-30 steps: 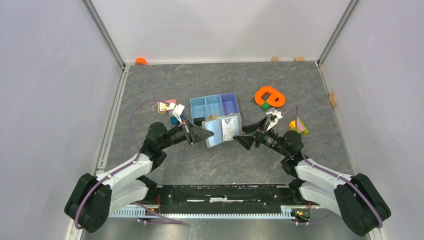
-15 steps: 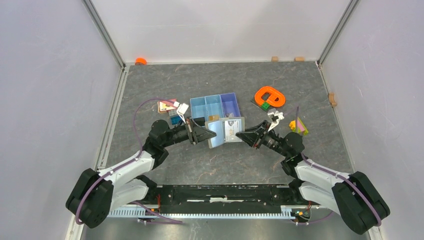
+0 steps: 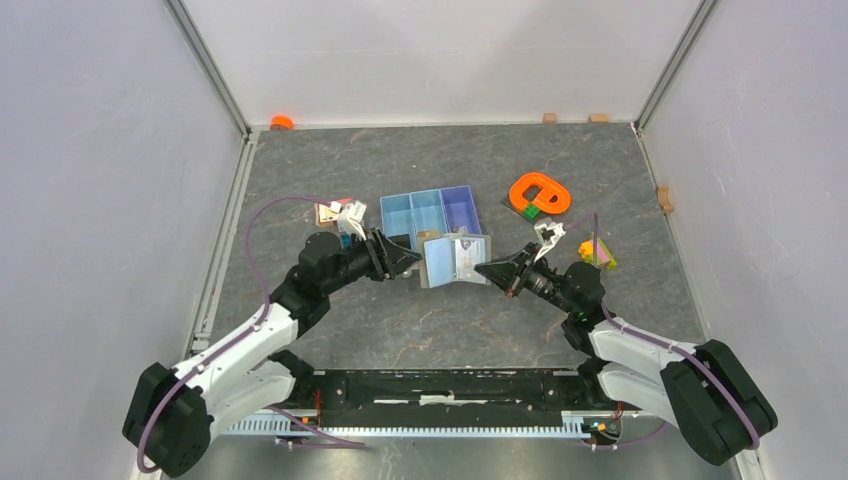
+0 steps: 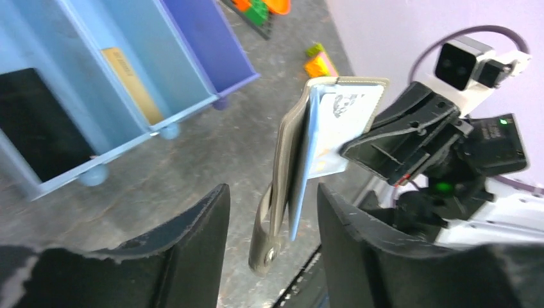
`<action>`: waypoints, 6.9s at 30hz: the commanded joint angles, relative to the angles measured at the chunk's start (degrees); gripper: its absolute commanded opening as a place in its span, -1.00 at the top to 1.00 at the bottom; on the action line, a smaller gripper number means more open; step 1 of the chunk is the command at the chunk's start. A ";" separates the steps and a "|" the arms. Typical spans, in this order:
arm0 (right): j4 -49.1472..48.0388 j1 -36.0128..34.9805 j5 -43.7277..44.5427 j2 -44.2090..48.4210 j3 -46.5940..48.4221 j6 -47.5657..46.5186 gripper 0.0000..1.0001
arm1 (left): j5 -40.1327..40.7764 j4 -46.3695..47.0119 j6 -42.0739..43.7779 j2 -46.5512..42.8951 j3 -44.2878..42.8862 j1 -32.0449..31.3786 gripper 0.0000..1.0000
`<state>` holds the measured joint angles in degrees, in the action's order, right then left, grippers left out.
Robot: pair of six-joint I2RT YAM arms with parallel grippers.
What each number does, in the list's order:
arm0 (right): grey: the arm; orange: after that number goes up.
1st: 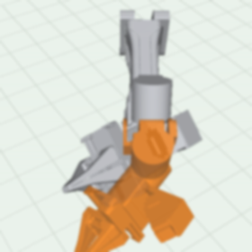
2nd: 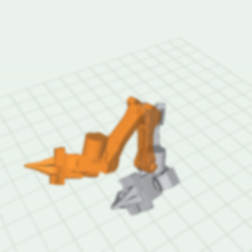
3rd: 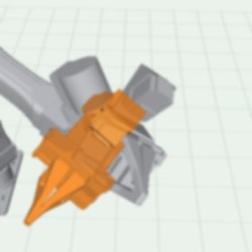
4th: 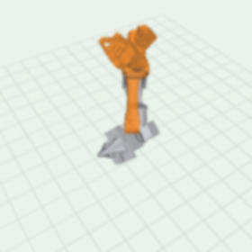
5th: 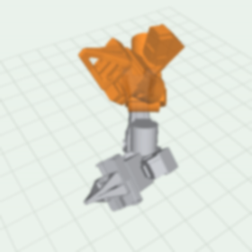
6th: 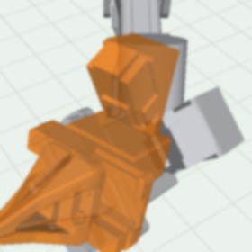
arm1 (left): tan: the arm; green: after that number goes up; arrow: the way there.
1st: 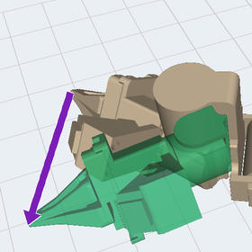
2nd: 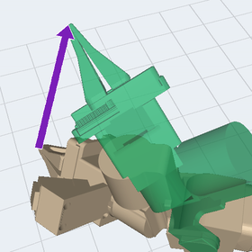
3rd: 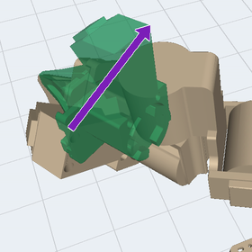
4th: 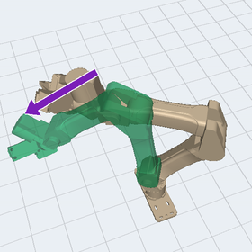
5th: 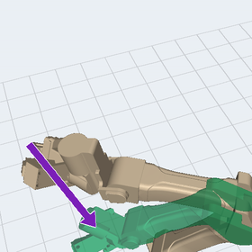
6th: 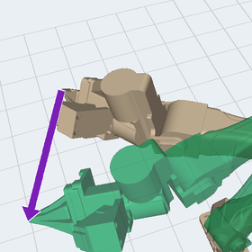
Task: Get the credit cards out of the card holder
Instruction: Remove the credit card from the card holder.
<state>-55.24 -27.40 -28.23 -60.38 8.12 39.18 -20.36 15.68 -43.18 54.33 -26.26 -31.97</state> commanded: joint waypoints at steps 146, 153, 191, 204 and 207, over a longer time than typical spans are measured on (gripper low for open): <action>-6.62 -4.64 -18.10 -7.43 7.85 5.17 0.98 | -24.84 35.05 -6.12 12.39 0.53 -5.39 0.36; -7.32 -3.54 -18.29 -7.99 7.39 5.58 0.93 | -27.89 40.92 -8.81 13.99 0.71 -6.27 0.48; -21.48 4.37 -16.35 -6.77 0.26 16.18 1.00 | -17.17 22.36 -3.67 12.20 0.36 -1.28 0.96; -24.91 3.85 -17.40 -9.39 0.29 17.61 0.31 | -21.93 31.63 -8.27 15.91 0.80 -1.29 0.95; -25.28 2.61 -17.15 -10.99 0.73 17.25 0.24 | -23.29 33.97 -9.38 17.61 0.35 -2.07 0.96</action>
<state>-74.76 -23.53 -44.97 -69.73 8.32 56.31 -40.73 42.59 -48.90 70.00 -25.56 -33.47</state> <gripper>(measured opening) 0.356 0.030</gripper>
